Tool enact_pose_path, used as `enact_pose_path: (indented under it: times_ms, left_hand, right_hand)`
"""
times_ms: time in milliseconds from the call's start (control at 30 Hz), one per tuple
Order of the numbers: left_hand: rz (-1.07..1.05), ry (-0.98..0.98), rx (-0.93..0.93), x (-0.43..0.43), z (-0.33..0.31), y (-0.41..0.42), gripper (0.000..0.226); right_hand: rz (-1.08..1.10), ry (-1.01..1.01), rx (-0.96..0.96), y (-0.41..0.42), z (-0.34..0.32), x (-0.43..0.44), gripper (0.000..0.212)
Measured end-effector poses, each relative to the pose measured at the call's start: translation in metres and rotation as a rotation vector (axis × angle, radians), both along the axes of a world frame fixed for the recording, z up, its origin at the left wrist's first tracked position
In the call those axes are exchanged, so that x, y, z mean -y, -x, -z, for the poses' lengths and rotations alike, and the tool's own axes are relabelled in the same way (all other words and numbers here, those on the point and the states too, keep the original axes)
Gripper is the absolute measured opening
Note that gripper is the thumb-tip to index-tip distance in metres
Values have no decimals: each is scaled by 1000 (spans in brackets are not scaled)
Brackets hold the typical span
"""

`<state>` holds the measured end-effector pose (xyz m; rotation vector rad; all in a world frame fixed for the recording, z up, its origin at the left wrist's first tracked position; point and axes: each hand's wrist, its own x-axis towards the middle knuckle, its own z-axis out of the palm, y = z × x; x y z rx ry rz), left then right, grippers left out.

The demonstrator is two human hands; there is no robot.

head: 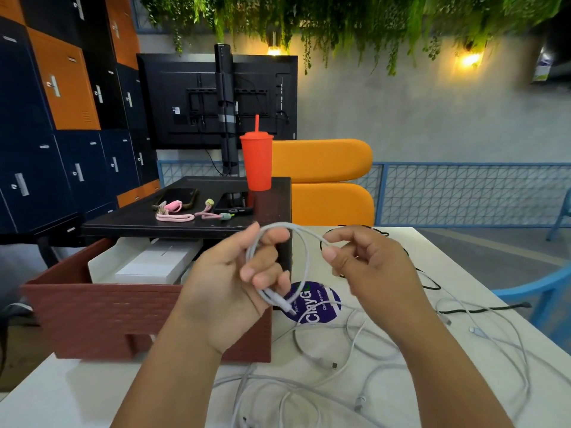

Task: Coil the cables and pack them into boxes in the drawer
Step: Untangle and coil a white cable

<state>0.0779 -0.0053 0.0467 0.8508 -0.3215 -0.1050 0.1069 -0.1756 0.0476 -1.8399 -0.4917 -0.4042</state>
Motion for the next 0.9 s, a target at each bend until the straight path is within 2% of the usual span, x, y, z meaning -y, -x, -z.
enact_pose_path:
  times_ms: [133,233,300,433,533,733,900]
  left_hand:
    - [174,205,103,-20,5,-10,35]
    - [-51,129,98,-28,6,-5,45]
    - [-122,119,189,-24,1,-3,42]
    - [-328,190,197,-7,-5,0,43]
    - [-434,45,260,2,-5,2,41]
    - [-477,-116,319,11,-5,4,48]
    - [-474,-21,268,10,-4,4,45]
  right_hand:
    - [111,145,36,-5,0,19,21]
    - [225,270,78,-7,-1,29,23]
    - [236,361,91,-8,0,30,25]
    - [93,563,182,-3,-1,20,13]
    - [-8,642,230,6,-8,14,15]
    - [-125,777,190,22,-18,9,18]
    - [-194,780,192,30,-19,4,19]
